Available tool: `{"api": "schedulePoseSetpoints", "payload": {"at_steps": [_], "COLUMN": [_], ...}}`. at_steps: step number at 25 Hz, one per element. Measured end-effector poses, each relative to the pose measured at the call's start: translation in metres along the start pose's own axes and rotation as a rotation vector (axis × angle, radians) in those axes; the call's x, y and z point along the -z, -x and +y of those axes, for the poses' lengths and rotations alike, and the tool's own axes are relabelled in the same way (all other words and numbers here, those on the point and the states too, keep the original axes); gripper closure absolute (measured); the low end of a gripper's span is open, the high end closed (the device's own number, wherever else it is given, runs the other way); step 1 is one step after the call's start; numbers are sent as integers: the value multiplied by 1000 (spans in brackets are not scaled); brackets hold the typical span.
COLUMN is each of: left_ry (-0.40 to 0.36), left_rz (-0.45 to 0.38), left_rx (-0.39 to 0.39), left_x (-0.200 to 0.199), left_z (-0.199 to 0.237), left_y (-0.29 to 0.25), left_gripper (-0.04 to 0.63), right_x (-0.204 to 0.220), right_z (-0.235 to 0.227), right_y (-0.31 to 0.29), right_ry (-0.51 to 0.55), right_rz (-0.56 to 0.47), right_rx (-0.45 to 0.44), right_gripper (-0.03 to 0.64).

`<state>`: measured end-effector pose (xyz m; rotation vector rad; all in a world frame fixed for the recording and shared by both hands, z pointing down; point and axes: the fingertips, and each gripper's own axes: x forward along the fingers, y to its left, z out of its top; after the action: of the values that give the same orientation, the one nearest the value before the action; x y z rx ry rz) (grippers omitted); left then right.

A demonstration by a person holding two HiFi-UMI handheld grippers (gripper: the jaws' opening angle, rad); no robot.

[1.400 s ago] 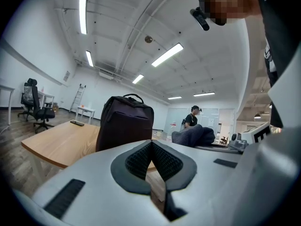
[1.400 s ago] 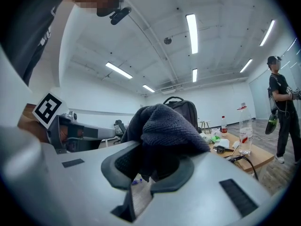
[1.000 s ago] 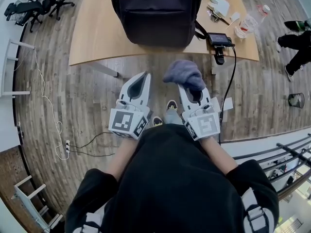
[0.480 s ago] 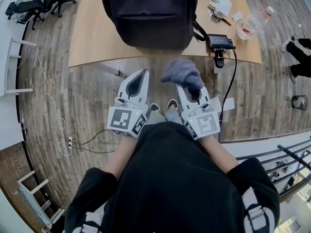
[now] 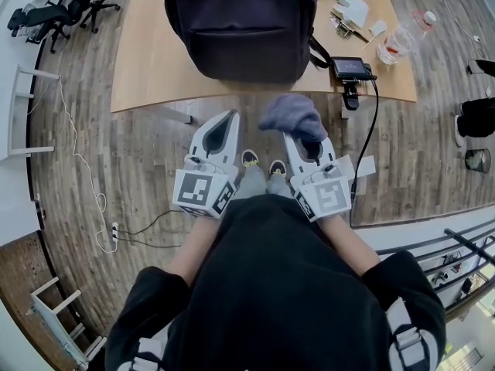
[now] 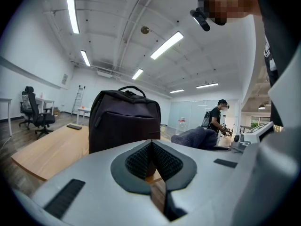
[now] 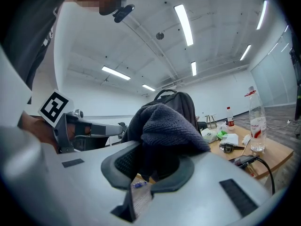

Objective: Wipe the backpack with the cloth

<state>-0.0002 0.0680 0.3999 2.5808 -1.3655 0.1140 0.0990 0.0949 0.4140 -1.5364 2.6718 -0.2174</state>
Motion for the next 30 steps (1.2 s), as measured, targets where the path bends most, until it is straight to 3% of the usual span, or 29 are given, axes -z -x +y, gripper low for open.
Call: {"api": "schedulePoseSetpoints", "payload": {"at_steps": [20, 30], "left_ry": [77, 88], "left_rz": [-26, -32], "left_rx": [45, 67], "left_x": [-9, -11], "left_z": [103, 116], "left_y": [-4, -16], "left_gripper": [580, 580], "right_x": [5, -9], "right_z": [25, 31], "right_y": [-77, -91], "right_ry": [79, 118], "right_rz": [58, 44], "right_rx": [112, 130], "right_gripper": [563, 563]}}
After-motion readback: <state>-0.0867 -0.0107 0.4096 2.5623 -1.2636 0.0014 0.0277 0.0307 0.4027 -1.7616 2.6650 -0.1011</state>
